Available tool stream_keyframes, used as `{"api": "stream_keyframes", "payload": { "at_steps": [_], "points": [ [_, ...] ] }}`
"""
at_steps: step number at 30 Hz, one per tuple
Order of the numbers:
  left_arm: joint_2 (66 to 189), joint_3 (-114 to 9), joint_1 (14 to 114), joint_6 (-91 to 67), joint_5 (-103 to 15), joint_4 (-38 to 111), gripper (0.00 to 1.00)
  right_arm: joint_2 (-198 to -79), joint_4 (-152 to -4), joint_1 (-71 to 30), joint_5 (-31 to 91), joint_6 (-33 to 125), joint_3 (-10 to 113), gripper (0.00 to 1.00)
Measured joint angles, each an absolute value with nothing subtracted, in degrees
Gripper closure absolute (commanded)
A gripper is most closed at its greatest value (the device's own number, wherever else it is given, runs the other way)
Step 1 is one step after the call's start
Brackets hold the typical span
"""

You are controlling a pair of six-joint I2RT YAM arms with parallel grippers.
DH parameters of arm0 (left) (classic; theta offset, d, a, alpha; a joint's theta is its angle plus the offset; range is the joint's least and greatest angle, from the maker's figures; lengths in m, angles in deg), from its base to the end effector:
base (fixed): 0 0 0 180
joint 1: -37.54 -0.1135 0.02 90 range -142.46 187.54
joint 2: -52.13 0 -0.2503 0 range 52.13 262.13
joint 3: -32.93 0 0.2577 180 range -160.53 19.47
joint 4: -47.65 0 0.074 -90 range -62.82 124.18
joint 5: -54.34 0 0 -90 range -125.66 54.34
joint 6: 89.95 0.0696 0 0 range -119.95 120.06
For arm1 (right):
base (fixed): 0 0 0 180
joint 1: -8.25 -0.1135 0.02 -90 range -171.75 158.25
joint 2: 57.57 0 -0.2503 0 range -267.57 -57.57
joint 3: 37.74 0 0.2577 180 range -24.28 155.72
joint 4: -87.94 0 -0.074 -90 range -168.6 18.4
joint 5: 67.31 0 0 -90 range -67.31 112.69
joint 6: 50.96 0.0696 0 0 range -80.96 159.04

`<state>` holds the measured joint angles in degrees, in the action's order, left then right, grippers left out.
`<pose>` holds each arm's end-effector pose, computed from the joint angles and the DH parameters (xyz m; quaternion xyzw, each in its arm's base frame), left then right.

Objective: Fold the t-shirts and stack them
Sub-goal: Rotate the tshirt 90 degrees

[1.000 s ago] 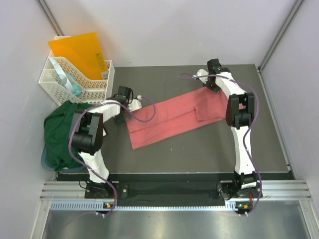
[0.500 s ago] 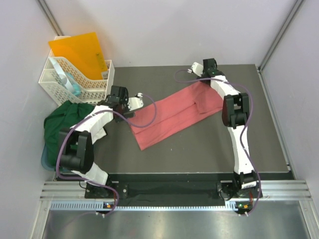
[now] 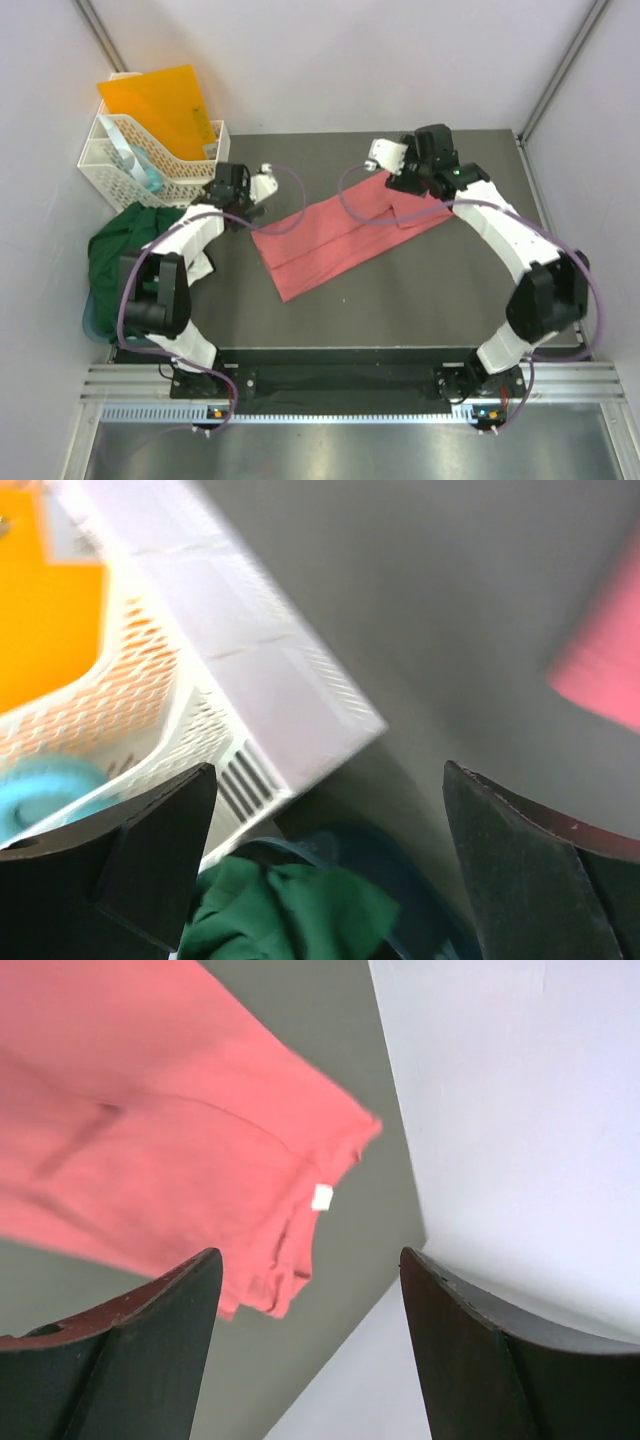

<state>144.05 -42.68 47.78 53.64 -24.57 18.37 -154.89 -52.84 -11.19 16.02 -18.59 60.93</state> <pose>0.3717 -0.0535 0.1896 0.4562 0.8015 0.2221 0.3165 0.4011 0.1330 0.2800 -0.5387 0.7174 -0.1929 0.3974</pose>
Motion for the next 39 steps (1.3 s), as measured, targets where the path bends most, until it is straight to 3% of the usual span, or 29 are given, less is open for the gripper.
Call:
{"api": "stream_keyframes", "payload": {
  "at_steps": [6, 13, 22, 34, 35, 39],
  "points": [
    [148.0, -55.9, 45.4, 41.7, -19.3, 16.6, 0.01, -141.6, -45.0, -23.0, 23.4, -24.4, 50.2, 0.27],
    [148.0, -70.5, 43.1, 34.1, -16.7, 10.0, 0.01, -143.2, -40.2, -32.7, 28.4, -26.5, 38.8, 0.28],
    [148.3, -79.3, 42.8, 32.6, -15.2, 1.6, 0.01, -148.0, -47.4, -46.1, 30.1, -23.5, 37.4, 0.3],
    [149.3, -83.5, 42.8, 29.9, -15.5, -2.2, 0.01, -162.6, -53.8, -48.3, 29.9, -20.7, 42.7, 0.41],
    [149.2, -83.3, 42.8, 29.9, -15.5, -2.1, 0.01, -163.3, -54.6, -48.3, 29.8, -20.6, 43.4, 0.47],
    [148.7, -82.0, 42.8, 29.9, -15.5, -2.2, 0.01, -165.2, -57.0, -48.3, 28.7, -20.4, 44.9, 0.58]
  ]
}}
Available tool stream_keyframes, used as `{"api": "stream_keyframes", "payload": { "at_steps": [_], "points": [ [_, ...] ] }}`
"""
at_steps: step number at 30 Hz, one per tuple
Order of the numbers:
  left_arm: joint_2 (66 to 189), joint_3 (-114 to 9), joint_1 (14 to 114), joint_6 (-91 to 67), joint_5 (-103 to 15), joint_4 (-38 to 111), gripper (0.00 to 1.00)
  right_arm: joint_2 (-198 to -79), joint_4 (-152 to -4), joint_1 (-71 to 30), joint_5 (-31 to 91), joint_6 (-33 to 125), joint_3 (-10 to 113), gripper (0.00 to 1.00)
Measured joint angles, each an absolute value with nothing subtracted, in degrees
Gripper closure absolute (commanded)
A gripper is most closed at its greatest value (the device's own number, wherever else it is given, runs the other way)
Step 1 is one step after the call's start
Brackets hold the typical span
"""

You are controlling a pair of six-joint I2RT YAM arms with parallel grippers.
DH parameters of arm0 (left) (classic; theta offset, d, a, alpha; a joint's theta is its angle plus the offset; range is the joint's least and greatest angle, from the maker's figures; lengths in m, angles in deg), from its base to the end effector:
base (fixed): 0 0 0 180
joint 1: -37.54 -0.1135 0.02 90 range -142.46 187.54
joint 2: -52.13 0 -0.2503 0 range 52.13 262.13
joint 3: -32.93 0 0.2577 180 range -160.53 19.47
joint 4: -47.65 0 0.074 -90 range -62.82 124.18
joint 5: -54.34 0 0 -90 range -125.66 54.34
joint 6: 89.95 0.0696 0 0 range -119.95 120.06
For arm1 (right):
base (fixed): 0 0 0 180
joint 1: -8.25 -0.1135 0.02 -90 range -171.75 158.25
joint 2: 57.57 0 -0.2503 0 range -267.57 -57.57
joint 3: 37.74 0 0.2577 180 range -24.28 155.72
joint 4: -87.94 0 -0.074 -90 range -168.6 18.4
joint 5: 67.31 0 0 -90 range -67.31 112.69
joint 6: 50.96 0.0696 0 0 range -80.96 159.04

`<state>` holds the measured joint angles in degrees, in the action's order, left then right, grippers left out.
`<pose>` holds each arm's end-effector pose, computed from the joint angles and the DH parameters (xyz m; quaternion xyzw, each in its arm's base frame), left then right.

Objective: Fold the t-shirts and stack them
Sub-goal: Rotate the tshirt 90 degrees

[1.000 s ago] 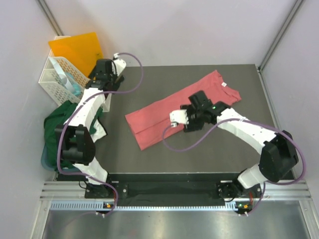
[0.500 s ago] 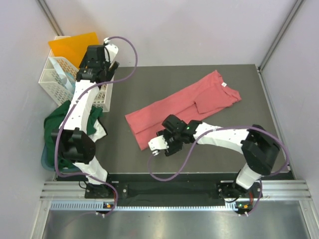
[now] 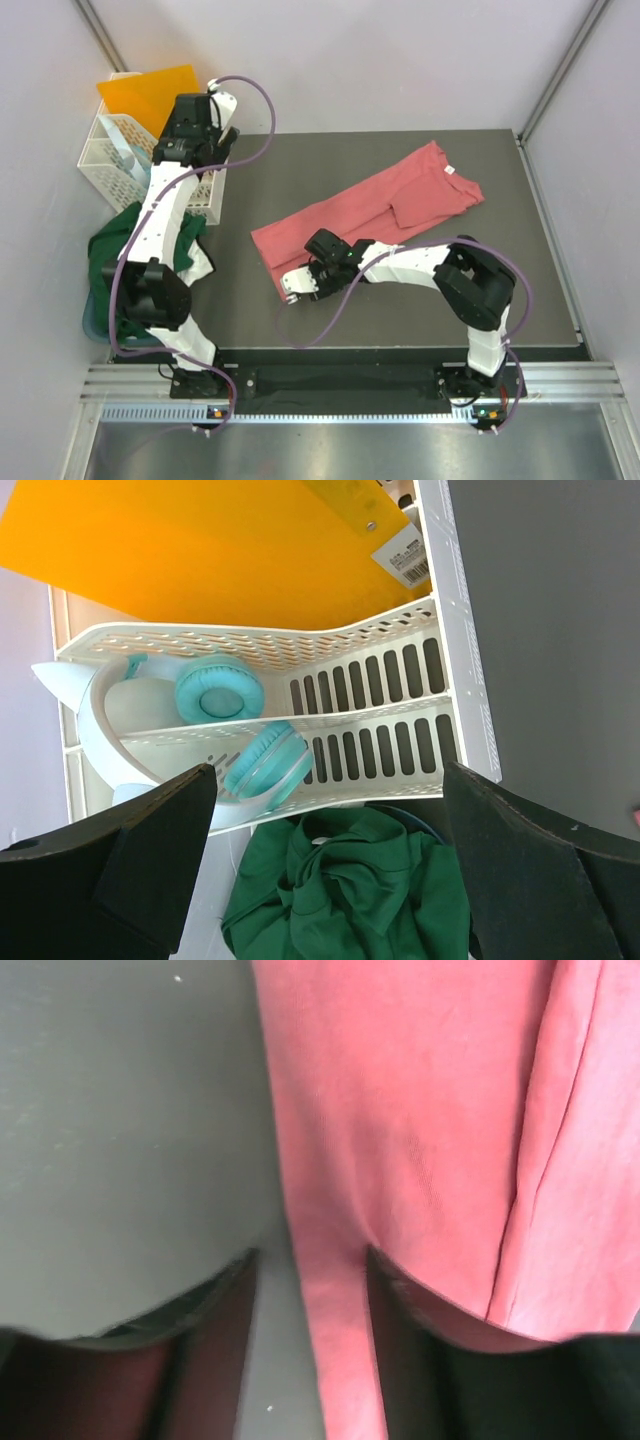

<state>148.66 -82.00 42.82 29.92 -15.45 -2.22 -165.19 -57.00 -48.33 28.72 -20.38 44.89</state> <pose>0.4123 -0.0140 0.3708 0.1776 0.8446 0.2520 0.4376 0.2147 0.3386 0.1191 -0.8253 0.4997 0.0444 0.2592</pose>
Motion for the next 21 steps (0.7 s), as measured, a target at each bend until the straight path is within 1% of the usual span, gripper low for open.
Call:
{"api": "stream_keyframes", "payload": {
  "at_steps": [4, 6, 8, 10, 13, 17, 21],
  "points": [
    [148.4, -81.6, 42.8, 30.2, -15.4, -2.0, 0.01, -166.2, -58.3, -48.3, 28.3, -20.4, 45.3, 0.65],
    [148.4, -81.6, 42.8, 30.4, -15.4, -1.7, 0.01, -166.5, -58.7, -48.3, 28.3, -20.3, 45.3, 0.73],
    [148.4, -81.7, 42.8, 30.7, -15.4, -1.7, 0.01, -166.7, -58.9, -48.3, 28.4, -20.2, 45.3, 0.84],
    [148.4, -81.9, 42.8, 30.9, -15.5, -1.7, 0.01, -166.8, -58.8, -48.4, 28.4, -20.2, 45.3, 0.92],
    [148.4, -83.2, 42.8, 31.5, -15.5, -1.6, 0.01, -166.9, -57.8, -48.4, 28.9, -20.1, 45.3, 0.96],
    [148.5, -84.5, 42.8, 32.4, -15.9, -0.8, 0.01, -166.1, -55.3, -48.4, 29.9, -20.0, 45.1, 0.96],
    [149.7, -86.0, 42.8, 33.2, -16.8, 0.1, 0.01, -162.4, -51.4, -48.4, 31.1, -19.7, 41.4, 0.97]
  ]
}}
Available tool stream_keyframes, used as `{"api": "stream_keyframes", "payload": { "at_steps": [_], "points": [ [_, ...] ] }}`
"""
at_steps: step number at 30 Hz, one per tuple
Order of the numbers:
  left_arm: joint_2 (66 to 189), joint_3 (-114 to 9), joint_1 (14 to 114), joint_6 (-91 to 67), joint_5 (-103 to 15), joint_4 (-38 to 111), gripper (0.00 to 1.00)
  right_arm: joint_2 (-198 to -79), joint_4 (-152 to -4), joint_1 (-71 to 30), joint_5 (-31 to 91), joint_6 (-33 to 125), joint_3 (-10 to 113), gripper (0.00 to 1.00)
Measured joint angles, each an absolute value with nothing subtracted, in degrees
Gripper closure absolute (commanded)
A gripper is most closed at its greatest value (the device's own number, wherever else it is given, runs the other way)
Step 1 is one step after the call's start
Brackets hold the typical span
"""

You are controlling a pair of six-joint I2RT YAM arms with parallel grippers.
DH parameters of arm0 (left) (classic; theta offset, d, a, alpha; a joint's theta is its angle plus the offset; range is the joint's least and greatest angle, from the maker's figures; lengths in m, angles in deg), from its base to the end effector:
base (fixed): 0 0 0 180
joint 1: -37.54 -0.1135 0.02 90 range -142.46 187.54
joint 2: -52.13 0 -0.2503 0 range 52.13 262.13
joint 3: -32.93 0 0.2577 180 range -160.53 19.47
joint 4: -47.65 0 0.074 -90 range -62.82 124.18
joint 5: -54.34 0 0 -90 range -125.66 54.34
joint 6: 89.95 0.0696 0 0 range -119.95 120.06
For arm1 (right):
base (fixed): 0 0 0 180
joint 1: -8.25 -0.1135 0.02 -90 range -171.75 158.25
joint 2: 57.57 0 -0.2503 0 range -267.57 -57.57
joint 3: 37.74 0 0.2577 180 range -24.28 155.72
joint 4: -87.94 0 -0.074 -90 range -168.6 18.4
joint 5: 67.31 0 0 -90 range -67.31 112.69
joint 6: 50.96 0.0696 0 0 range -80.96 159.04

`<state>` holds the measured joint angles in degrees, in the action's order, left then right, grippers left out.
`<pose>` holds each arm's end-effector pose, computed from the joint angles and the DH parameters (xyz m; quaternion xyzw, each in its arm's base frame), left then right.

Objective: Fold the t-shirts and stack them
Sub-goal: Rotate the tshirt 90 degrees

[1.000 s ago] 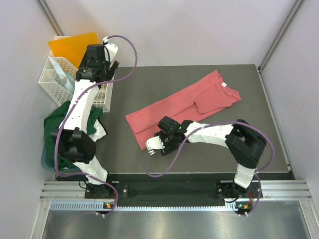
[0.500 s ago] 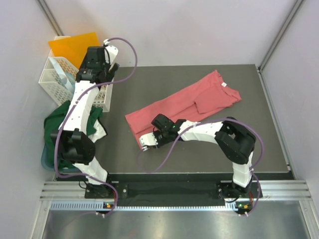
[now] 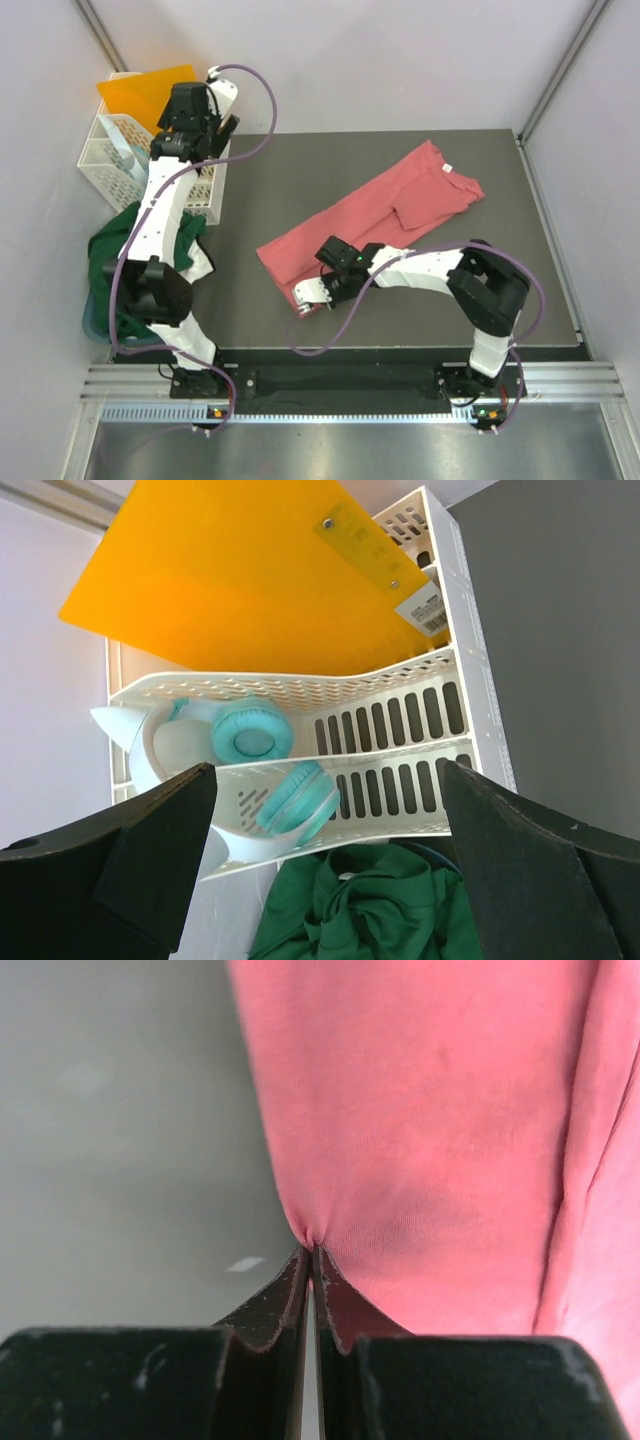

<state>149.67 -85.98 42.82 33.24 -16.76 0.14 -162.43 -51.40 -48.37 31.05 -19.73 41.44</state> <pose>0.4187 -0.0161 0.3939 0.1938 0.8190 0.2610 0.4727 0.1972 0.3177 0.1129 -0.8330 0.5091 0.0675 0.2058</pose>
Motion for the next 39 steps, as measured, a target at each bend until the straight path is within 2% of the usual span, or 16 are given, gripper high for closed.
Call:
{"api": "stream_keyframes", "payload": {
  "at_steps": [14, 15, 16, 18, 19, 23, 27, 30, 31, 34, 37, 39],
  "points": [
    [150.9, -83.6, 47.3, 34.8, -21.8, -0.1, 0.01, -143.6, -44.4, -48.4, 32.0, -16.6, 21.6, 0.99],
    [150.9, -82.7, 48.0, 35.1, -22.1, -0.2, 0.01, -142.3, -43.9, -48.4, 32.0, -16.4, 20.4, 0.96],
    [150.9, -81.6, 49.1, 35.3, -22.5, -0.2, 0.01, -140.9, -43.6, -48.4, 32.0, -16.2, 19.3, 0.84],
    [150.9, -79.8, 50.9, 36.2, -23.1, -0.9, 0.01, -138.4, -42.5, -48.4, 32.1, -15.8, 17.1, 0.58],
    [150.9, -79.2, 51.6, 36.3, -23.4, -1.0, 0.01, -137.5, -42.1, -48.4, 32.2, -15.2, 16.4, 0.39],
    [150.9, -77.2, 54.6, 36.7, -25.7, -1.4, 0.01, -132.6, -39.4, -48.4, 31.6, -13.7, 13.8, 0.2],
    [153.0, -75.9, 56.8, 34.6, -29.6, -1.1, 0.01, -125.7, -35.2, -48.2, 29.7, -10.5, 15.0, 0.21],
    [158.6, -78.7, 57.7, 32.0, -34.1, -1.1, 0.02, -121.8, -32.8, -46.8, 27.8, -8.5, 19.3, 0.18],
    [162.0, -81.7, 57.9, 30.9, -36.3, -1.6, 0.02, -120.1, -32.3, -45.7, 26.4, -7.9, 21.2, 0.14],
    [174.2, -94.6, 58.2, 26.0, -44.2, -3.6, 0.06, -114.8, -33.6, -39.9, 20.2, -6.6, 26.5, 0.11],
    [186.3, -109.4, 58.2, 20.2, -54.2, -4.7, 0.09, -112.6, -36.4, -31.5, 14.0, -5.4, 31.4, 0.11],
    [191.2, -114.2, 58.3, 16.0, -60.1, -4.2, 0.09, -113.2, -37.8, -25.4, 10.7, -4.3, 34.5, 0.11]
  ]
}}
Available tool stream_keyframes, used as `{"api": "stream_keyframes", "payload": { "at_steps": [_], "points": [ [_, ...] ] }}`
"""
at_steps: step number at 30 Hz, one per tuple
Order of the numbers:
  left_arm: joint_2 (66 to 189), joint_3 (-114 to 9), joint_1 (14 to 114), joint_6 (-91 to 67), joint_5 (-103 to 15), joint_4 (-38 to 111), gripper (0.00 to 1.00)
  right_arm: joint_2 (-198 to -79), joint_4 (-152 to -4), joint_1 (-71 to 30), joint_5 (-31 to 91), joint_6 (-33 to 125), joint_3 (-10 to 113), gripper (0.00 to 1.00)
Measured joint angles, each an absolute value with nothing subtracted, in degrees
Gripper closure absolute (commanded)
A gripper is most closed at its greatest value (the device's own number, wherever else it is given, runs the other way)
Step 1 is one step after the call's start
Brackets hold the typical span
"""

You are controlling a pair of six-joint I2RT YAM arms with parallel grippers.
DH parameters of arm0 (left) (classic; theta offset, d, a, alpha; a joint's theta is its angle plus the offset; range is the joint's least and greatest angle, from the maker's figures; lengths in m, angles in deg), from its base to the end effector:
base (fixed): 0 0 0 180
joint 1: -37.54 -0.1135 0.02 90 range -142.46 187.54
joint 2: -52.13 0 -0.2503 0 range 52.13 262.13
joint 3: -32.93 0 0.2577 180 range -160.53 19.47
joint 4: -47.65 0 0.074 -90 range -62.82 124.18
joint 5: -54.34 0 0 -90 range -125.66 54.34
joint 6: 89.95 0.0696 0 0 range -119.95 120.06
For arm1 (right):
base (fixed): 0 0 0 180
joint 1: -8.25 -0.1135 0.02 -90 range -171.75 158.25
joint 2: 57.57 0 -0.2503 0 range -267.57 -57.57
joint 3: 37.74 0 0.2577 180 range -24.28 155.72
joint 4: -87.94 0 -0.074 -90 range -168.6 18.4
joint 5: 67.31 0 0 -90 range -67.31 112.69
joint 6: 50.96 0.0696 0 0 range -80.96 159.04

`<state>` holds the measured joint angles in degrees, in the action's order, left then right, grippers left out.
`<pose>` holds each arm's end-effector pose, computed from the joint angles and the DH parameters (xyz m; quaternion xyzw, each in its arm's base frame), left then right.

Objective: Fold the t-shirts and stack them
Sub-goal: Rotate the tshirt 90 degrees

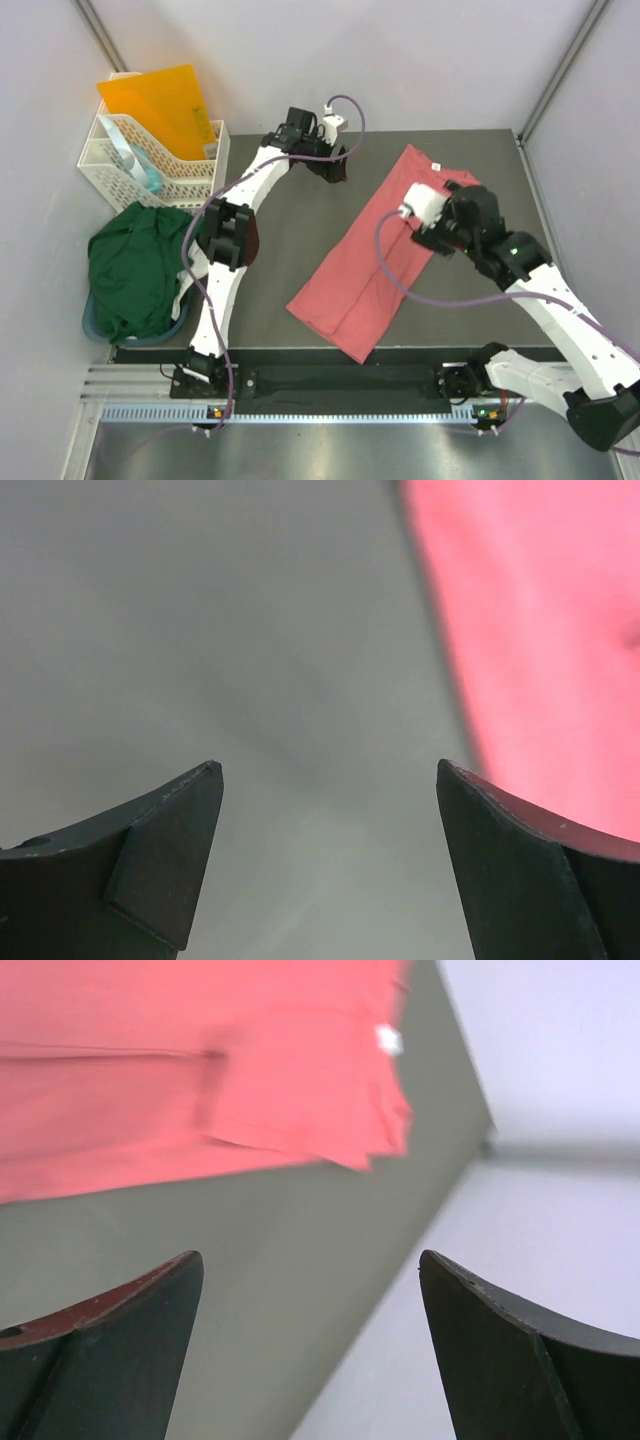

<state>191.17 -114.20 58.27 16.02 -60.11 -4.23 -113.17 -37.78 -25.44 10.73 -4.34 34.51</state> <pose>0.5166 -0.2263 0.2188 0.3619 0.8271 -0.2105 0.3751 0.2060 0.1200 0.3071 -0.5201 0.7268 -0.1302 0.4294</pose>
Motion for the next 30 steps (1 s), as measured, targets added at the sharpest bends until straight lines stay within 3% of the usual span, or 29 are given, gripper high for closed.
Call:
{"api": "stream_keyframes", "payload": {
  "at_steps": [5, 13, 24, 30],
  "points": [
    [197.2, -115.9, 58.8, 4.7, -74.3, 1.3, 0.1, -116.0, -38.8, -16.1, 5.4, -2.0, 40.0, 0.12],
    [201.0, -113.0, 60.1, -11.3, -86.4, 16.9, 0.14, -115.9, -38.7, -14.8, 2.3, -1.8, 40.3, 0.12],
    [202.6, -109.5, 63.2, -4.5, -81.3, 16.4, 0.2, -118.4, -39.7, -14.4, 2.3, -1.5, 42.6, 0.13],
    [201.2, -107.5, 65.1, -0.3, -78.6, 16.1, 0.32, -119.8, -39.9, -14.3, 3.1, -0.8, 42.6, 0.14]
  ]
}}
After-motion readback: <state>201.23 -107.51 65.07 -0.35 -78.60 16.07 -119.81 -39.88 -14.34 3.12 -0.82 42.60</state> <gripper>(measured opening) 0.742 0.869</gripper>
